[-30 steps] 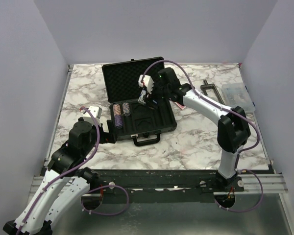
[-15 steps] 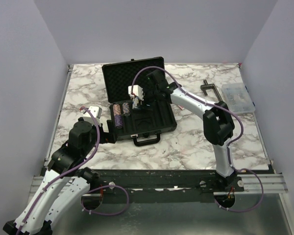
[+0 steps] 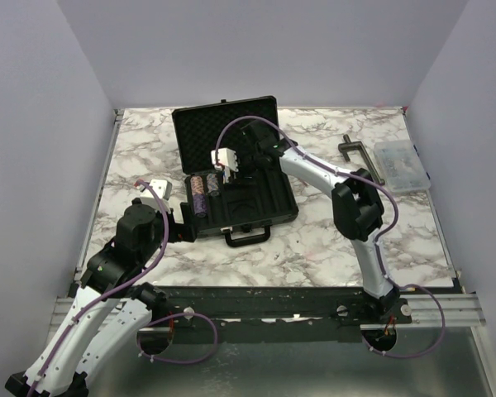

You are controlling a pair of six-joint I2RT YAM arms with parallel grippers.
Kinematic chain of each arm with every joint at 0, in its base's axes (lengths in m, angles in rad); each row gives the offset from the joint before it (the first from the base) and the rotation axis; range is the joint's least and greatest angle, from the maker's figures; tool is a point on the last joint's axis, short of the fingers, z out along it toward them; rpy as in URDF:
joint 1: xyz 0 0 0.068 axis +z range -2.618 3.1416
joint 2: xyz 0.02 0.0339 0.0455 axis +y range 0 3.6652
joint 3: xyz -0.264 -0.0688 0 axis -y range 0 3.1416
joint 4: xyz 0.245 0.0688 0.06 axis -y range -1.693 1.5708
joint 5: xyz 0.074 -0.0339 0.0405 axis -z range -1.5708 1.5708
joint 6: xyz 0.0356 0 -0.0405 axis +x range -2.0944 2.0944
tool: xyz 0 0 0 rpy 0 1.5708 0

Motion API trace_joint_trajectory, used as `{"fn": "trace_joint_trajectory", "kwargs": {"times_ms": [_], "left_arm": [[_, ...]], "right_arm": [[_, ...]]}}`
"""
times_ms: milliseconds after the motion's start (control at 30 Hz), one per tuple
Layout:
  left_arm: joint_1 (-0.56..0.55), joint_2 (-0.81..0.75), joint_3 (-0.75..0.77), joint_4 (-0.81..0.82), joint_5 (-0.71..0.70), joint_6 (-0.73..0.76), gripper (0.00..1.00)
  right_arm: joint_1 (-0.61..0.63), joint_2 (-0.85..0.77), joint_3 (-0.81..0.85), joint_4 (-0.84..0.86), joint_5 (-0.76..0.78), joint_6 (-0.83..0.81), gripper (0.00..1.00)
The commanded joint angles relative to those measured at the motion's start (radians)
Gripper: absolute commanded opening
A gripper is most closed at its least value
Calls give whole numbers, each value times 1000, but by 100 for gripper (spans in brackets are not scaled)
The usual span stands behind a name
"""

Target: Pack up texas hold em set

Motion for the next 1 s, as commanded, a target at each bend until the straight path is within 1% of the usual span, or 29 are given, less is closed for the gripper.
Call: {"fn": "trace_joint_trajectory", "kwargs": {"times_ms": [0,200,333,400,433,467,533,567,600,867,933,967], "left_arm": [[1,-1,-15,10,-21,12,98],[1,-4,-16,10,-23,14,98],[1,-3,-16,10,-23,15,98],[1,-4,-15,10,-23,15,98],[1,-4,-14,10,-23,15,98],[0,-5,-14,10,-22,15,98],[1,-6,-15,10,-24,15,98],[1,-7,-15,10,-24,15,98],[1,-9,-16,10,-26,14,98],[1,-8,-16,10,-29,13,98],[1,-9,-16,10,-29,15,98],[1,-9,-15,10,-29,14,98]], "right_arm": [[10,50,66,-48,58,-51,32],[20,53,49,-120,110,-76,33],[25,33,34,-169,129,-84,41],[25,21,31,-189,126,-78,50],[27,18,28,-202,127,-73,58],[28,14,28,-210,131,-70,64],[33,7,19,-213,141,-69,74],[34,2,11,-205,148,-69,94],[36,-3,7,-197,154,-69,100],[36,-62,20,-179,149,-40,100],[36,-101,-2,-154,117,-17,100],[36,-122,-30,-115,105,9,100]]}}
